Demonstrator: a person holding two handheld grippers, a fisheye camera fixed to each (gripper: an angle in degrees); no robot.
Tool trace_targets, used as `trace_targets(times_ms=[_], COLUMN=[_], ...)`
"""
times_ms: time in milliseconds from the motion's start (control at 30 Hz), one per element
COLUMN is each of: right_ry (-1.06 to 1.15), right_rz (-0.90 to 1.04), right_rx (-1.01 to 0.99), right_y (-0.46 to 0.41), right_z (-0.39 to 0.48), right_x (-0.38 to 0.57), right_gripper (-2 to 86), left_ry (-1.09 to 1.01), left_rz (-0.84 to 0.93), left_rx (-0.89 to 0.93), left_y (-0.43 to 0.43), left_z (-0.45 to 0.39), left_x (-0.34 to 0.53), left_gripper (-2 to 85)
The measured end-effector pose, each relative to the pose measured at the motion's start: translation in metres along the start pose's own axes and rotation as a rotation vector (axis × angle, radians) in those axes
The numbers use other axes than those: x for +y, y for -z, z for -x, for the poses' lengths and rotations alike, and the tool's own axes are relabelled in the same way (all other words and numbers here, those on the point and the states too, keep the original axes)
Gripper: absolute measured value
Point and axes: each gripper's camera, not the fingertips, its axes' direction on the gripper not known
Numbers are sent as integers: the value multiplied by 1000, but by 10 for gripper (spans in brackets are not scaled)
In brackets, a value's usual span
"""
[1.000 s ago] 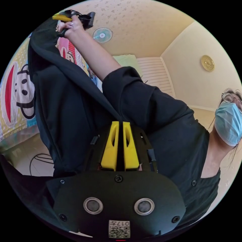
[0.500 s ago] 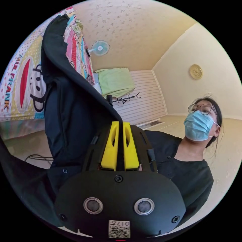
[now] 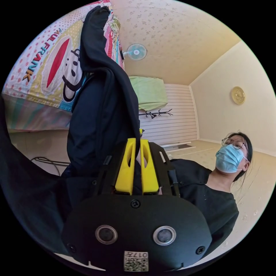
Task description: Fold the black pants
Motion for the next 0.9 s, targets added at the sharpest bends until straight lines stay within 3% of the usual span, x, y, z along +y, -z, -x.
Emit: trace_targets(times_ms=[200,333,567,700,833,900], right_ry=[9,116,190,11,-184,-161], right_rz=[73,48,16,37,9,-25], right_rx=[416,245,202,327,413,439], right_y=[-37,-30,-19,-23,-21,-23], right_z=[63,115,153,97,49,54], right_x=[0,-8,11,24,37,40], right_gripper=[85,40,33,38,56,69], left_ry=[29,9,-128,30,122,91], left_rz=[0,20,11,136,160,160], left_rx=[-29,86,16,-89,149,70], left_y=[6,17,32,2,-16,-9], left_z=[-7,-28,-97,-58,-18,-25], left_x=[0,-2,28,43,55,54], left_gripper=[35,34,30,32,37,39])
